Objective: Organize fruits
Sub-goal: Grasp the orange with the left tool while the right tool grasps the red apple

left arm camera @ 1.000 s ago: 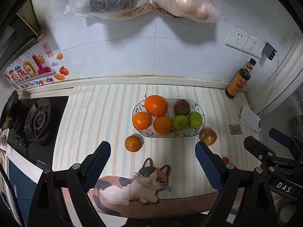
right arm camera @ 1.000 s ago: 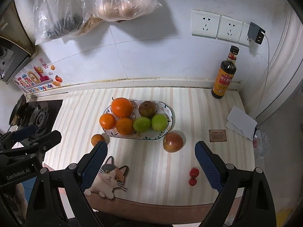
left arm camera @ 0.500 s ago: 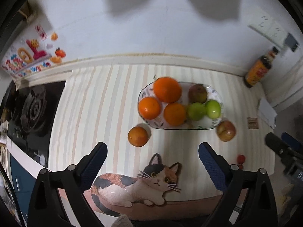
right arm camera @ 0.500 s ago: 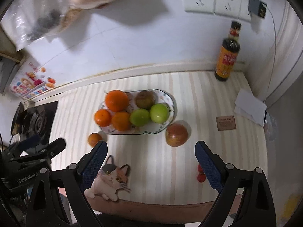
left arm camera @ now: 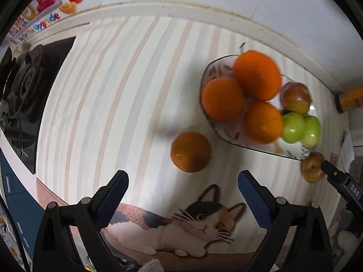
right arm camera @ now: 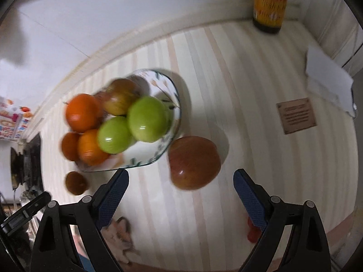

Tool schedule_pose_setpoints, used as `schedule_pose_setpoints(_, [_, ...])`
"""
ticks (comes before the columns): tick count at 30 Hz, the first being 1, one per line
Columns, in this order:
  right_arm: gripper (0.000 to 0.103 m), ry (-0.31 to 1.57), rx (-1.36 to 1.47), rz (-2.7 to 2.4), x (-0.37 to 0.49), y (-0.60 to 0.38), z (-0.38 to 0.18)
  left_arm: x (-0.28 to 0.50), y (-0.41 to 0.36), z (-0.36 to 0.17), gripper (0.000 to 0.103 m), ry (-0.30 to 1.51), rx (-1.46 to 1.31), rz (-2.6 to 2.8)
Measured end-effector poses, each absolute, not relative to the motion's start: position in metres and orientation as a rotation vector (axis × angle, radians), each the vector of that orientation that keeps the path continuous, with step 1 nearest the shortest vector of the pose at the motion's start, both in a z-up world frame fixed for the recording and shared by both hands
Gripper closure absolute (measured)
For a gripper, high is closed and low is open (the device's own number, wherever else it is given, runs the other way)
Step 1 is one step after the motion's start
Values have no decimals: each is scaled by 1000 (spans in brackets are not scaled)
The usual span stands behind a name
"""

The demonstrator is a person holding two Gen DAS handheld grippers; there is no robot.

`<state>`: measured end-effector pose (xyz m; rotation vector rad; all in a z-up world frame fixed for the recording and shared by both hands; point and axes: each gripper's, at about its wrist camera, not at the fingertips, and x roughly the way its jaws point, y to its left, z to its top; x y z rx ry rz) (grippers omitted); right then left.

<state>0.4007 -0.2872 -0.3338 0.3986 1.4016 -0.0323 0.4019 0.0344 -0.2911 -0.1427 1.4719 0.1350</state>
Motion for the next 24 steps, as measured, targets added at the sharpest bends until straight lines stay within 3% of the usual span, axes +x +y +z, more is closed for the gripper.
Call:
schedule_pose_setpoints(7, [22, 1416, 283, -60, 410, -272, -358, 413, 42, -318, 4, 1517, -139, 158])
schedule_pose_setpoints(10, [35, 1403, 209, -59, 410, -266, -357, 420, 37, -330, 4, 1538, -119, 140])
schedule_pose_setpoints(15, [36, 1414, 250, -45, 410, -274, -361, 426, 26, -353, 4, 1577, -136, 88])
schedule_pose_setpoints(17, [35, 1422, 256, -43, 411, -277, -362, 426, 23, -355, 13, 1551, -140, 64])
schedule_pose_setpoints(18, [35, 1427, 258, -42, 412, -277, -363, 426, 21, -355, 34, 1540, -135, 60])
schedule_pose_setpoints(19, [35, 1429, 256, -39, 413, -280, -364, 425, 20, -357, 48, 1533, -130, 57])
schedule_pose_setpoints(24, [35, 1425, 233, -28, 422, -287, -365, 417, 14, -356, 49, 1504, -106, 50])
